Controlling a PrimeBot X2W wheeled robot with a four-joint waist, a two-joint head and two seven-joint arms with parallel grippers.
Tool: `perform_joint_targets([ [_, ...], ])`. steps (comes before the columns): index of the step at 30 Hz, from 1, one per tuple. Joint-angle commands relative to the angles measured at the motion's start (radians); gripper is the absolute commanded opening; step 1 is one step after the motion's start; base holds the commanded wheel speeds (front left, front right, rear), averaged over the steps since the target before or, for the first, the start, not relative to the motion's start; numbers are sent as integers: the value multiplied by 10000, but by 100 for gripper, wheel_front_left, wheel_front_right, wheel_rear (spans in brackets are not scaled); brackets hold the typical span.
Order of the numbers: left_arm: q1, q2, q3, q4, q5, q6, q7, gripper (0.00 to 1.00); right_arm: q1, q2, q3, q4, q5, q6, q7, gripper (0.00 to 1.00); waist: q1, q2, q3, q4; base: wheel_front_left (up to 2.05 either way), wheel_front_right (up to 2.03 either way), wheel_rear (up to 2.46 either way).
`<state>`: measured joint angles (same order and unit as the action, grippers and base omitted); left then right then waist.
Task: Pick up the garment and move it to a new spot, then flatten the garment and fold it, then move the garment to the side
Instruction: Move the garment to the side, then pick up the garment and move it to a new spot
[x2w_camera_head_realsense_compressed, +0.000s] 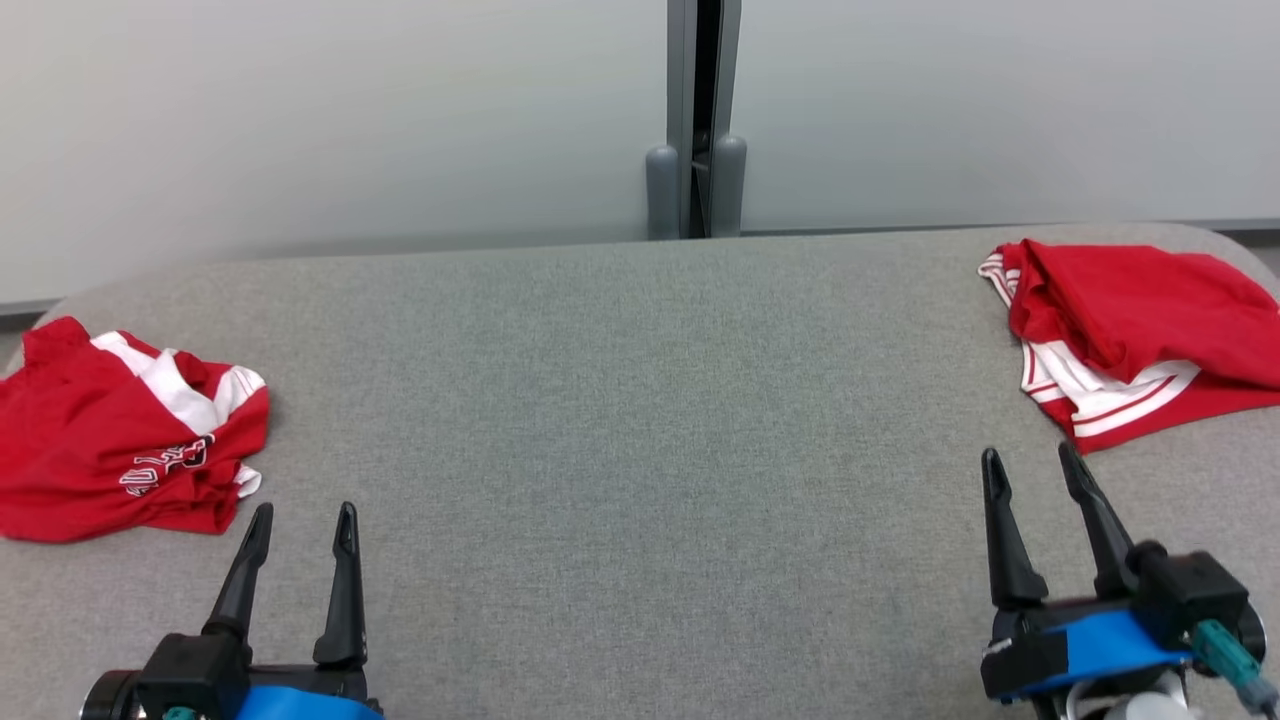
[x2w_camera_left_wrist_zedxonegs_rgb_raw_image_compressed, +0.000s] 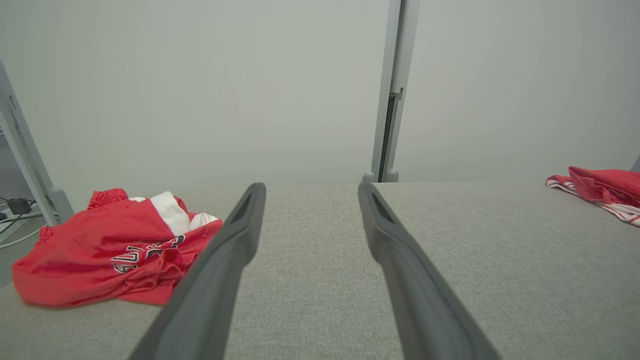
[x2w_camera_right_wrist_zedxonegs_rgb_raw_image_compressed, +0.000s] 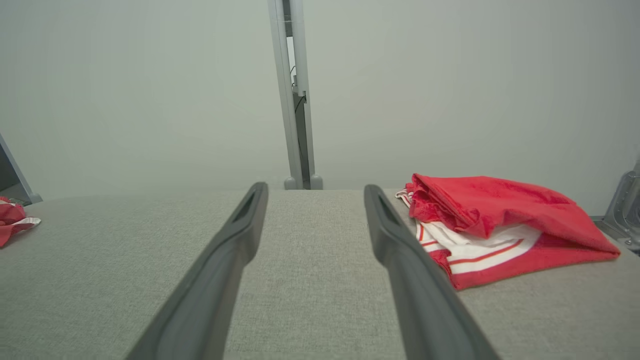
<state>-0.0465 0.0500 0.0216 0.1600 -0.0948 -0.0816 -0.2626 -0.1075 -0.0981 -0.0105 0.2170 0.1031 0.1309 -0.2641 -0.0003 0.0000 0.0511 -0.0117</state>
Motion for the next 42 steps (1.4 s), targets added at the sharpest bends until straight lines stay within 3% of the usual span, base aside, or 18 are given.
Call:
perform_joint_targets([
  [1,179,25,0,30,-29,35,-29,100,300,97,-58,-137,13,-4,3,100,3,0,-214,24,0,0,0],
  [17,432,23,-80,73,-103,75,-29,100,1125,400,-203,-461,-96,-4,3,100,3,0,-458,177,0,0,0],
  [24,351,24,-7,27,-53,90,-29,100,1066,430,-90,-421,-110,-4,3,100,3,0,-371,557,0,0,0],
  [32,40,24,138,-77,-66,150,-29,100,844,441,-64,-494,-146,-4,3,100,3,0,-15,1677,0,0,0],
  [42,-20,24,288,-139,-179,239,-29,100,650,349,19,-451,-221,-4,2,100,3,0,239,3583,0,0,0],
])
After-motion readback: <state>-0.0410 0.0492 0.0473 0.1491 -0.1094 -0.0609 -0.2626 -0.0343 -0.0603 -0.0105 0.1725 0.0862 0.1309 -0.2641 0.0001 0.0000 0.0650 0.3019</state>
